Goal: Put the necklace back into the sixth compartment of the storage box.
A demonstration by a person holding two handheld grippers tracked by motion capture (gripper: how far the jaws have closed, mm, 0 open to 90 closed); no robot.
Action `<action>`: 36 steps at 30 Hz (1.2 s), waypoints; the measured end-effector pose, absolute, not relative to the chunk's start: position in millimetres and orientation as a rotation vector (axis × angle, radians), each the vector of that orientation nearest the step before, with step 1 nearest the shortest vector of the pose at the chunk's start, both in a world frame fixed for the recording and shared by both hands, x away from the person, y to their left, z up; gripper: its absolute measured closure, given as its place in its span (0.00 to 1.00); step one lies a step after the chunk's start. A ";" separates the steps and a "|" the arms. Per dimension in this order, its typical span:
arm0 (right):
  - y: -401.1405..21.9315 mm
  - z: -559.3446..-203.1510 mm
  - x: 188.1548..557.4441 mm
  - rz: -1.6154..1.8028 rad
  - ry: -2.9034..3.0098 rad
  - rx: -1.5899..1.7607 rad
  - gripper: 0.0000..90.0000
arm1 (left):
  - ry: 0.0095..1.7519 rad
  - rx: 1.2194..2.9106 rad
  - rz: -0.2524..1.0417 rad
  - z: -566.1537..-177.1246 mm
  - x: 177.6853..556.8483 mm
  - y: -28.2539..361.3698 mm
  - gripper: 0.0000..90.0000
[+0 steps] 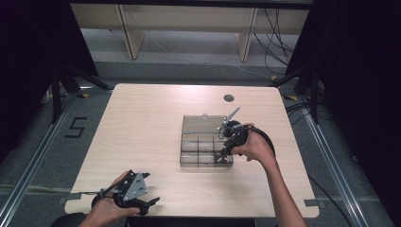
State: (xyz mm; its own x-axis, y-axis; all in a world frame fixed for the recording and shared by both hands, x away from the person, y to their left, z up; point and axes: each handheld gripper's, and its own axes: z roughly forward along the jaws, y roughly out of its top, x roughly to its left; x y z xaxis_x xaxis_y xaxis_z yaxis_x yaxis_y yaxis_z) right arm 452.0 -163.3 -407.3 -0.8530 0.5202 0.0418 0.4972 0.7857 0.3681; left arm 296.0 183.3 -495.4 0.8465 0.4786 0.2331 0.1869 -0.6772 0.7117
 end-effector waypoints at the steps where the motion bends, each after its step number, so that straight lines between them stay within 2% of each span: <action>1: -163.3 -406.9 451.7 0.574 2.903 0.822 0.64 | 0.480 2.308 0.529 -495.0 296.2 183.6 0.17; 11: -167.6 -403.0 445.6 0.598 2.876 0.836 0.59 | 0.482 2.309 0.530 -495.5 296.2 183.4 0.17; 12: -168.0 -402.7 442.3 0.615 2.864 0.854 0.55 | 0.482 2.309 0.533 -495.3 296.2 183.5 0.17; 19: -169.5 -406.5 435.7 0.671 2.836 0.856 0.49 | 0.488 2.301 0.521 -496.0 295.6 183.0 0.17; 36: -166.2 -410.1 419.3 0.799 2.832 0.850 0.45 | 0.481 2.299 0.527 -493.0 293.5 183.5 0.17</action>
State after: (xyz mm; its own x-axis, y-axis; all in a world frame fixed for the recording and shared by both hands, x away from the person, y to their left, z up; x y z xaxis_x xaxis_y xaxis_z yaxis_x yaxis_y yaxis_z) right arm 419.3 -166.2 -410.1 -0.8432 0.5327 0.0721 0.4917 0.7103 0.5037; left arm 293.5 183.5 -493.0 0.8469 0.4793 0.2302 0.1861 -0.6727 0.7161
